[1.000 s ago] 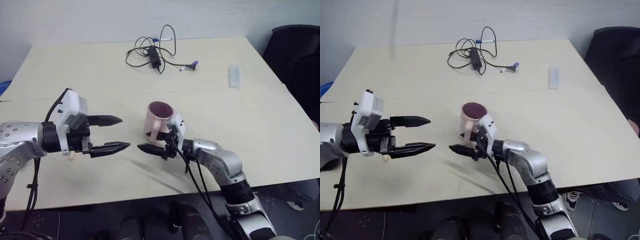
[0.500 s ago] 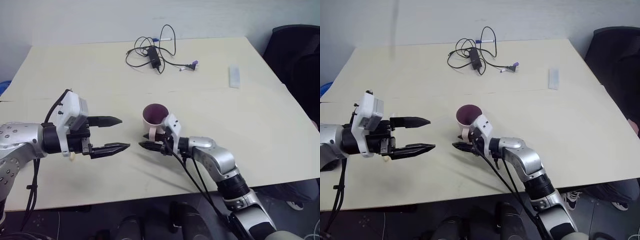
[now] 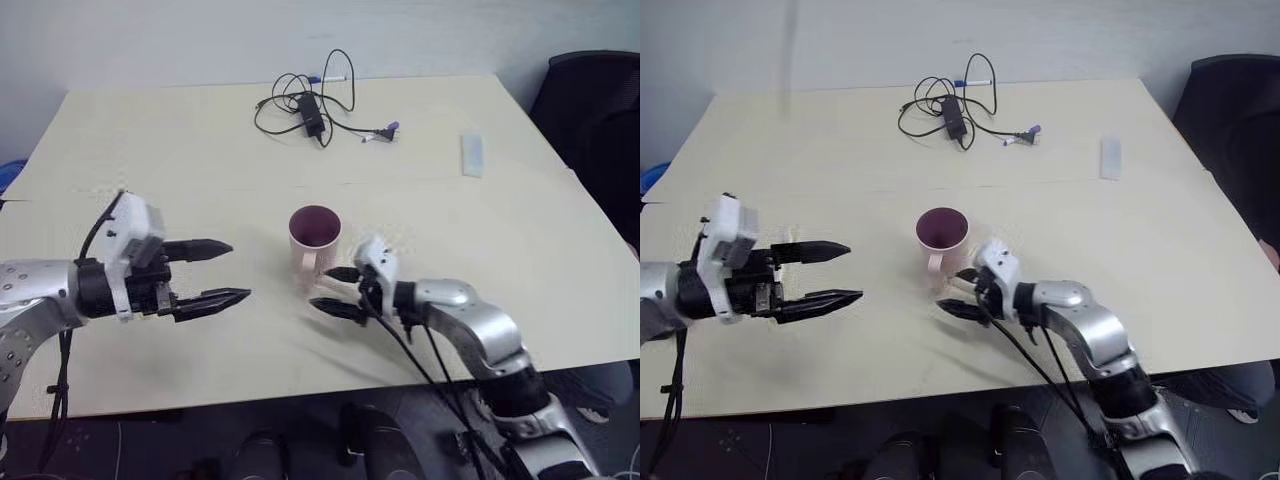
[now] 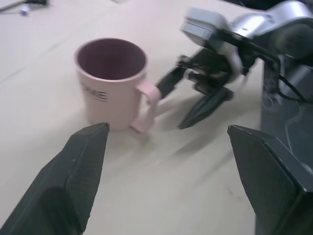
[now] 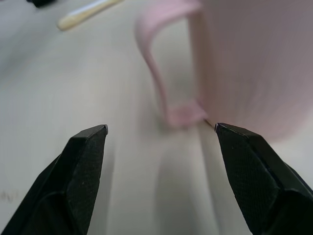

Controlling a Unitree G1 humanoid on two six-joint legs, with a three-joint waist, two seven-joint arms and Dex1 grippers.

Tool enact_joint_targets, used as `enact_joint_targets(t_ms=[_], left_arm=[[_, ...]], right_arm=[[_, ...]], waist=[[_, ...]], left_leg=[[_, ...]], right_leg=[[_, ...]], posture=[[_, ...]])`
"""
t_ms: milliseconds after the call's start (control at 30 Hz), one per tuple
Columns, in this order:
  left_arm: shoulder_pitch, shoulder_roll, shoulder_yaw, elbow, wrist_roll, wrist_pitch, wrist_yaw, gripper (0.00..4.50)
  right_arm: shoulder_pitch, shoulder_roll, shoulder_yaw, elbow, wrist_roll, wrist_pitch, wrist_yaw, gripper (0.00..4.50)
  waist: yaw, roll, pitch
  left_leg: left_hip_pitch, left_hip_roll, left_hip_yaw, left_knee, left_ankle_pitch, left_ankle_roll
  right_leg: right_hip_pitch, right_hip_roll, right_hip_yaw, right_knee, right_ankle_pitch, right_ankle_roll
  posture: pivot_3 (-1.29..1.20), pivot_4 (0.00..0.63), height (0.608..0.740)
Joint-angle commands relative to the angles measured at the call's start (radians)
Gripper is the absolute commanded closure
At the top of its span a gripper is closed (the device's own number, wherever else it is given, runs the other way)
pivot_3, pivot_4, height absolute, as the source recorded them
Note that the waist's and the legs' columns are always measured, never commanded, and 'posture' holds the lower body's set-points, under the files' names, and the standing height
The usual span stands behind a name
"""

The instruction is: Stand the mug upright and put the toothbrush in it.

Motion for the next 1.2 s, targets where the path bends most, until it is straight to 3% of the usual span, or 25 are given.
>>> enact_joint_targets(t_ms=[33, 167, 267, 333, 367, 567, 833, 933, 1200], left_arm=[[0.042, -0.042, 0.147, 0.003, -0.051, 0.056, 0.122, 0.4], [-0.05, -0.008, 0.117, 0.158, 0.098, 0.344, 0.468, 0.4], [-0.21, -0.061, 0.078, 0.273, 0.144, 0.453, 0.604, 0.4], [-0.315, -0.11, 0.064, 0.356, 0.161, 0.519, 0.646, 0.4], [-0.35, -0.123, 0.052, 0.39, 0.178, 0.542, 0.661, 0.4], [-0.489, -0.151, -0.146, 0.629, 0.324, 0.504, 0.65, 0.4], [-0.623, -0.206, -0.313, 0.914, 0.487, 0.336, 0.58, 0.4], [-0.659, -0.242, -0.335, 0.981, 0.526, 0.305, 0.561, 0.97], [-0.712, -0.283, -0.24, 1.055, 0.568, 0.322, 0.593, 3.45]], right_arm=[[0.064, -0.116, -0.102, -0.147, 0.067, 0.041, 0.049, 0.83], [0.04, -0.296, -0.309, -0.299, 0.282, 0.169, 0.146, 0.83], [-0.051, -0.365, -0.421, -0.343, 0.492, 0.28, 0.165, 0.83], [-0.104, -0.398, -0.433, -0.352, 0.539, 0.301, 0.161, 0.29], [-0.124, -0.41, -0.431, -0.355, 0.547, 0.302, 0.154, 0.03], [-0.271, -0.44, -0.397, -0.324, 0.557, 0.267, 0.152, 0.03], [-0.325, -0.407, -0.369, -0.309, 0.553, 0.251, 0.075, 0.03], [-0.34, -0.401, -0.361, -0.307, 0.555, 0.254, 0.048, 0.0], [-0.333, -0.424, -0.374, -0.289, 0.539, 0.23, 0.041, 0.0]], waist=[[0.001, 0.0, 0.0], [0.001, -0.002, 0.002], [0.003, -0.005, 0.003], [0.007, -0.007, 0.002], [0.009, -0.008, 0.002], [0.023, -0.01, 0.002], [0.03, -0.013, 0.002], [0.035, -0.012, 0.002], [0.053, -0.012, 0.001]], left_leg=[[0.0, 0.0, 0.0, 0.0, 0.0, 0.0], [0.003, -0.002, 0.0, 0.0, 0.0, 0.001], [0.007, -0.002, -0.001, -0.001, 0.0, 0.002], [0.007, 0.0, -0.002, -0.002, 0.0, 0.0], [0.007, 0.0, -0.002, -0.002, 0.0, -0.001], [0.002, -0.002, 0.004, -0.001, 0.0, 0.0], [0.003, -0.003, 0.004, 0.001, 0.001, 0.0], [0.006, -0.003, 0.004, 0.001, 0.003, 0.001], [0.005, -0.003, 0.004, 0.001, 0.004, 0.001]], right_leg=[[0.0, 0.0, 0.0, 0.0, 0.0, 0.0], [0.001, 0.0, 0.001, 0.0, 0.0, 0.0], [0.004, 0.001, 0.001, 0.0, 0.0, -0.001], [0.005, 0.0, 0.0, 0.0, 0.001, -0.001], [0.006, 0.0, 0.0, -0.001, 0.001, -0.002], [0.0, 0.0, 0.0, 0.001, 0.002, 0.0], [0.001, 0.0, -0.001, 0.0, 0.002, 0.0], [0.002, -0.001, 0.0, 0.002, 0.002, -0.001], [0.003, -0.002, 0.0, 0.002, 0.004, -0.001]], posture=[[0.0, 0.15, 0.74], [0.0, 0.15, 0.74], [0.0, 0.15, 0.74], [0.0, 0.15, 0.74], [0.0, 0.15, 0.74], [0.0, 0.15, 0.74], [0.0, 0.15, 0.74], [0.0, 0.15, 0.74], [0.0, 0.15, 0.74]])
